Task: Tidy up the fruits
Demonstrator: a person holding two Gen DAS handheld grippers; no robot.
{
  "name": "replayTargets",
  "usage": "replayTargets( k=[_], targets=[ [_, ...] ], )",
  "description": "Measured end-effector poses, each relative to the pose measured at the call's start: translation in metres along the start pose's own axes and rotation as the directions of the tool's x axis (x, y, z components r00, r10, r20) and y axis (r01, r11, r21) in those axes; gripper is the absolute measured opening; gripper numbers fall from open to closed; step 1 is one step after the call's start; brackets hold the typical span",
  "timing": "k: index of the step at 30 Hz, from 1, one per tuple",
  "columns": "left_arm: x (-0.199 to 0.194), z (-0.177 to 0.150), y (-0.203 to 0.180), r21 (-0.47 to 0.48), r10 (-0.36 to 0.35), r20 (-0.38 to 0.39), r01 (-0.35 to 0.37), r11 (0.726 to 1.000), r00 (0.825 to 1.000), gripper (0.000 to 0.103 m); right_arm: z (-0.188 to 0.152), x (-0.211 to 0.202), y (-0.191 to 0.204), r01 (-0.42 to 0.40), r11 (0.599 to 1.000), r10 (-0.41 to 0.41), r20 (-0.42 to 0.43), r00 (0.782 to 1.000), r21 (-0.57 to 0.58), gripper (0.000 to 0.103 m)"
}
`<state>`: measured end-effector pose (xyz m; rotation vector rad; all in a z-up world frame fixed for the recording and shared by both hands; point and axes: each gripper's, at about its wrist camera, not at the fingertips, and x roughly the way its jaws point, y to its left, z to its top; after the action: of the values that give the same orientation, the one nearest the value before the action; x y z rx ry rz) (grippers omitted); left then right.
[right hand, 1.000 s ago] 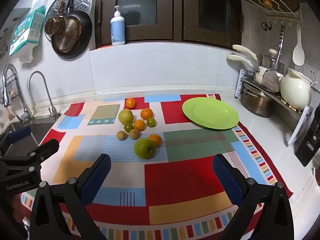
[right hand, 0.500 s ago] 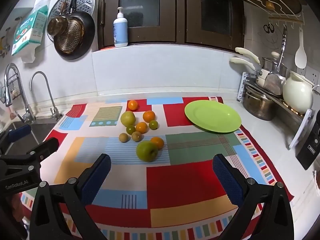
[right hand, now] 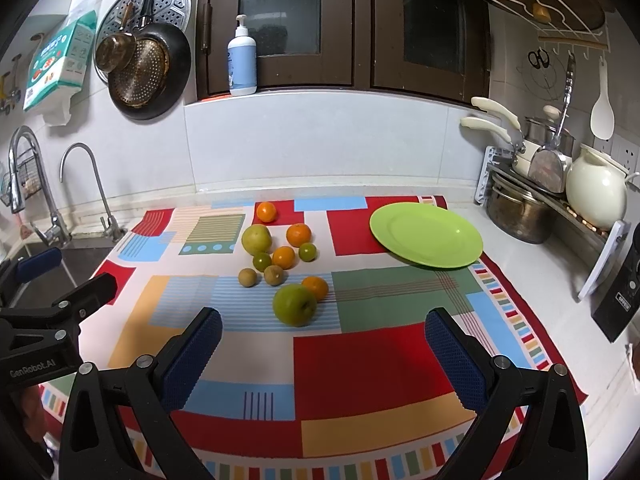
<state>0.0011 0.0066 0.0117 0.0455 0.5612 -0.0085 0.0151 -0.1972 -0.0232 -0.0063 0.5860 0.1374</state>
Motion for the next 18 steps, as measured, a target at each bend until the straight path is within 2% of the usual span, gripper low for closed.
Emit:
replayTargets(
  k=[18],
  targets=[
    [-0.0011, 0.0022, 0.0008, -0.001, 0.001, 0.010, -0.001, 1.000, 1.000, 0.103, 0.0022, -0.0004, 0.0015, -0.001, 1.000, 0.001, 0.006, 1.000, -0.003, 0.102]
  ],
)
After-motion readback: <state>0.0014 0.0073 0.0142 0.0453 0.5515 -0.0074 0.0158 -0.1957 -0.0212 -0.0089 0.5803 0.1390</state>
